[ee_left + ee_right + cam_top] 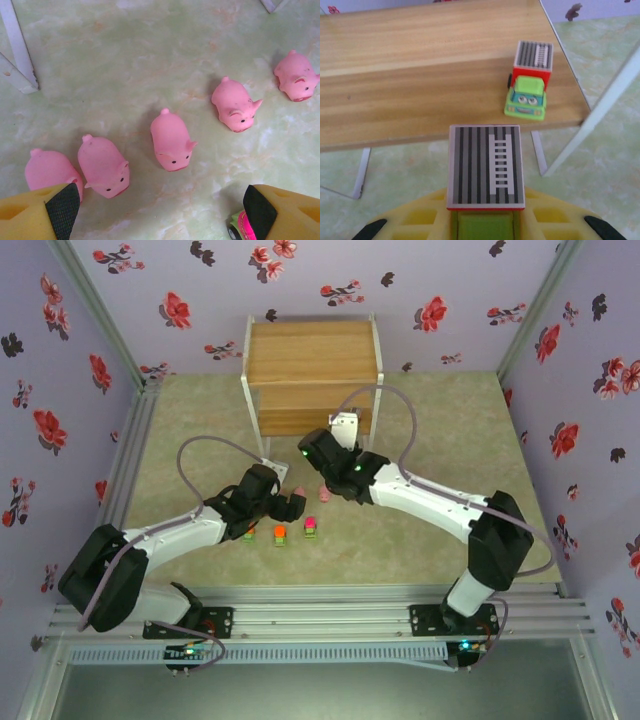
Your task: Place and organize the plastic toys onto the shelf
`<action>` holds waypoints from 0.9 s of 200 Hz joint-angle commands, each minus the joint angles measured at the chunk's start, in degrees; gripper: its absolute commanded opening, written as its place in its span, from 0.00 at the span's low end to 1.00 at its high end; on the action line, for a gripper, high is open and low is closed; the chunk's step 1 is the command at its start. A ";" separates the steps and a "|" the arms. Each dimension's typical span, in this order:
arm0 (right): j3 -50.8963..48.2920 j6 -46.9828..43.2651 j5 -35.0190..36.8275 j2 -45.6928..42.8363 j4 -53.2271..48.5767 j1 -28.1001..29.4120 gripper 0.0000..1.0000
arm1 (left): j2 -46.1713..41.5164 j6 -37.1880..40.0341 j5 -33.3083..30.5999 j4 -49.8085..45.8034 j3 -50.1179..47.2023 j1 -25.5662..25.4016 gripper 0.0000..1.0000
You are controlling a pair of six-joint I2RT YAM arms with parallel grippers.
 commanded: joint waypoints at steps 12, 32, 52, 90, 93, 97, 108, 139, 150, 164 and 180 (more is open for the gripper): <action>6.02 -3.17 -2.85 3.09 -1.26 -1.90 0.00 | -0.48 -0.52 0.73 1.08 0.08 0.30 0.90; 8.00 -3.19 -4.46 4.61 -1.41 -2.97 0.00 | -0.52 -0.43 0.76 1.01 0.13 0.30 0.89; 9.83 -3.46 -5.39 6.33 -1.78 -3.66 0.00 | -0.74 -0.35 0.80 0.92 0.12 0.30 0.89; 12.08 -4.26 -5.58 8.62 -2.01 -4.52 0.00 | -1.08 -0.26 0.75 0.85 0.07 0.30 0.89; 12.27 -4.34 -5.52 8.76 -2.01 -4.54 0.00 | -1.09 -0.26 0.78 0.83 0.01 0.24 0.89; 12.40 -4.44 -5.39 8.95 -2.01 -4.52 0.00 | -1.09 -0.27 0.75 0.84 0.03 0.29 0.89; 12.80 -4.64 -5.09 9.60 -2.09 -4.70 0.00 | -1.18 -0.28 0.74 0.86 -0.01 0.30 0.90; 13.34 -5.72 -4.08 10.56 -1.73 -4.86 0.00 | -1.23 -0.26 0.81 0.76 -0.01 0.30 0.89; 13.69 -6.03 -3.91 10.95 -1.48 -4.95 0.00 | -1.27 -0.26 0.78 0.75 0.04 0.30 0.89; 14.38 -6.23 -3.88 11.53 -1.65 -5.19 0.00 | -1.27 -0.31 0.78 0.74 0.01 0.30 0.89; 14.57 -6.43 -3.50 12.02 -1.40 -5.50 0.00 | -1.35 -0.17 0.80 0.74 0.02 0.30 0.89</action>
